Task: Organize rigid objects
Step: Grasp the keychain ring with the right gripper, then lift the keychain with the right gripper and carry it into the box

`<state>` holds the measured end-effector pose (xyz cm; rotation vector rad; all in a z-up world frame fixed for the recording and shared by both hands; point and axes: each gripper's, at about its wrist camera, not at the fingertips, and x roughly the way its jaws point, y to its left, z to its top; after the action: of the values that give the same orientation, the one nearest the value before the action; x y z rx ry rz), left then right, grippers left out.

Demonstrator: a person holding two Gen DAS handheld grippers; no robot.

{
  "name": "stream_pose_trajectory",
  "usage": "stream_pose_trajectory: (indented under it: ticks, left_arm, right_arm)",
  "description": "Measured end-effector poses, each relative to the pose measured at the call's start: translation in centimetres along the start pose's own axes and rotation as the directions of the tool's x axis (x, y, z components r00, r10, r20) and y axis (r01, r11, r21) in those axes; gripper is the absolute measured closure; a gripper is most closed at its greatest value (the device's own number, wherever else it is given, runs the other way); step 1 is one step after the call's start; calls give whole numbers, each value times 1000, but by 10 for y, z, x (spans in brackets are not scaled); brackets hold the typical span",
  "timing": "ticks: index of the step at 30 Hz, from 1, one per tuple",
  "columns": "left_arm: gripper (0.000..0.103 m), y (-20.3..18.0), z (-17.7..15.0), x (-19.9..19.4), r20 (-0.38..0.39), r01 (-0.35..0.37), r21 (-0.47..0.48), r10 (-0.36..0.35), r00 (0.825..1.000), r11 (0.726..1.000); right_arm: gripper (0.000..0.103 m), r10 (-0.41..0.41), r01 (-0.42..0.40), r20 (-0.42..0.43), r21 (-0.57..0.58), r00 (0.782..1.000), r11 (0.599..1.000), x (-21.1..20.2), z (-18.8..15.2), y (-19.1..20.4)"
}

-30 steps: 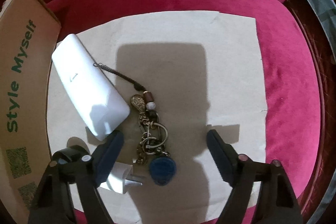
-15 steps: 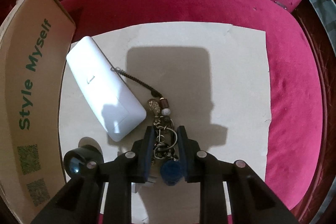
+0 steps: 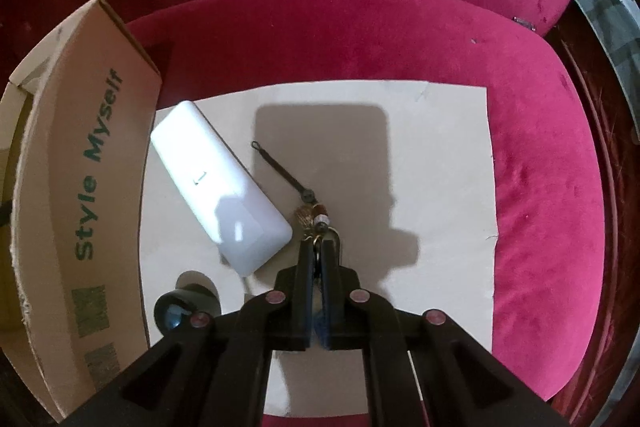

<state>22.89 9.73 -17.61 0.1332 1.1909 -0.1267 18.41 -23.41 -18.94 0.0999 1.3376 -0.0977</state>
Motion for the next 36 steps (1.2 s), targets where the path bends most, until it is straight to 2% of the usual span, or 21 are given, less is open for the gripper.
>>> stream_pose_trajectory:
  ticks: [20,36]
  left_arm:
    - [88,1,0,0,-2,3,-2,-3,1000,1000]
    - [88,2,0,1,-3,2,1,-2,1000,1000]
  right_arm:
    - [102,3,-3,85,5,996,1000,-47,-14,6]
    - [102,-3,6,141,-21,990,1000,-96,8,16]
